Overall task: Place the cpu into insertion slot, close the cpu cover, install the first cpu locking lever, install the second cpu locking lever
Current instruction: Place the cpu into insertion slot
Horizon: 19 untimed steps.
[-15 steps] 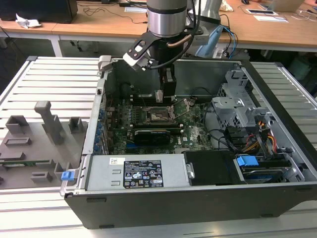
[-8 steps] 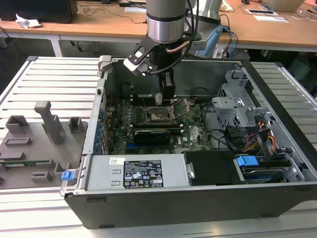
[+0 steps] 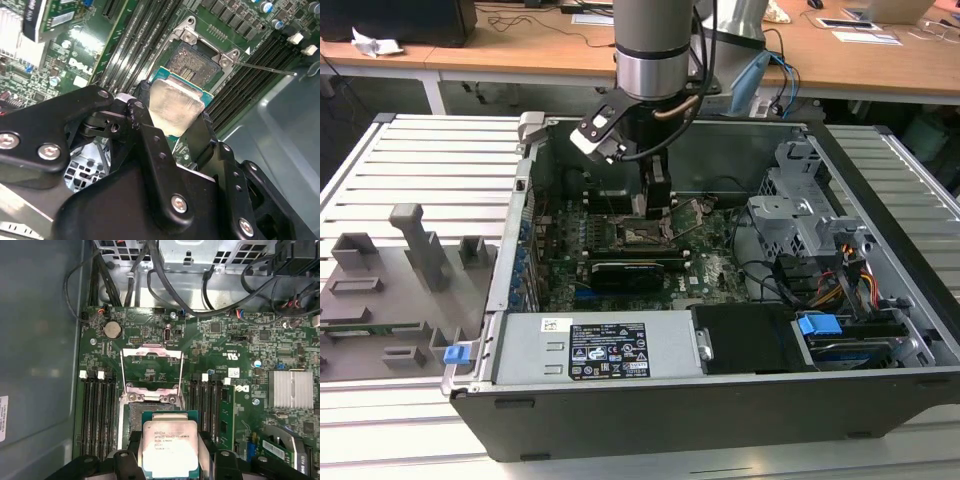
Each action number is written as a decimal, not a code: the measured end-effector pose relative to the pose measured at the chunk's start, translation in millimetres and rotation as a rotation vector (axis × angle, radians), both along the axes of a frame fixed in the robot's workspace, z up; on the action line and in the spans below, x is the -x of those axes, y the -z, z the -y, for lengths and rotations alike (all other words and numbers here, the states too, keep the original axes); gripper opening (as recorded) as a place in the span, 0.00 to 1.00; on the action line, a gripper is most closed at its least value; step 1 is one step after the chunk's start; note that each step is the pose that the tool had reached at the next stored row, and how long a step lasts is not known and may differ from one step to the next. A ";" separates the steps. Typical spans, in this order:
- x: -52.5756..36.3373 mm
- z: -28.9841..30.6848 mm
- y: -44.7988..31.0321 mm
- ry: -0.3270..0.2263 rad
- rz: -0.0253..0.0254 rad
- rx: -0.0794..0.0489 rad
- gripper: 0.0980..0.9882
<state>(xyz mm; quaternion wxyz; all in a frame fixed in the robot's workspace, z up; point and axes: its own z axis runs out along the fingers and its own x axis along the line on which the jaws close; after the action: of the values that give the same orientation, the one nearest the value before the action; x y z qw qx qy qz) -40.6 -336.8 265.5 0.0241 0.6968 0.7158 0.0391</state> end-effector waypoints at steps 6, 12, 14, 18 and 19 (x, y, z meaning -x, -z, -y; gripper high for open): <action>0.0 -3.7 13.9 0.018 -0.0001 0.000 0.49; 1.4 -5.1 26.0 0.018 0.0000 0.000 0.49; 3.1 -5.5 27.8 0.018 0.0000 0.000 0.49; 4.1 -7.0 32.1 0.018 0.0000 0.000 0.49; 4.3 -7.3 33.3 0.018 0.0000 0.000 0.49</action>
<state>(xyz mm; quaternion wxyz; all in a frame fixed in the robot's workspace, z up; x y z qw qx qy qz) -44.9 -329.4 232.1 0.0243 0.7033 0.7095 0.0389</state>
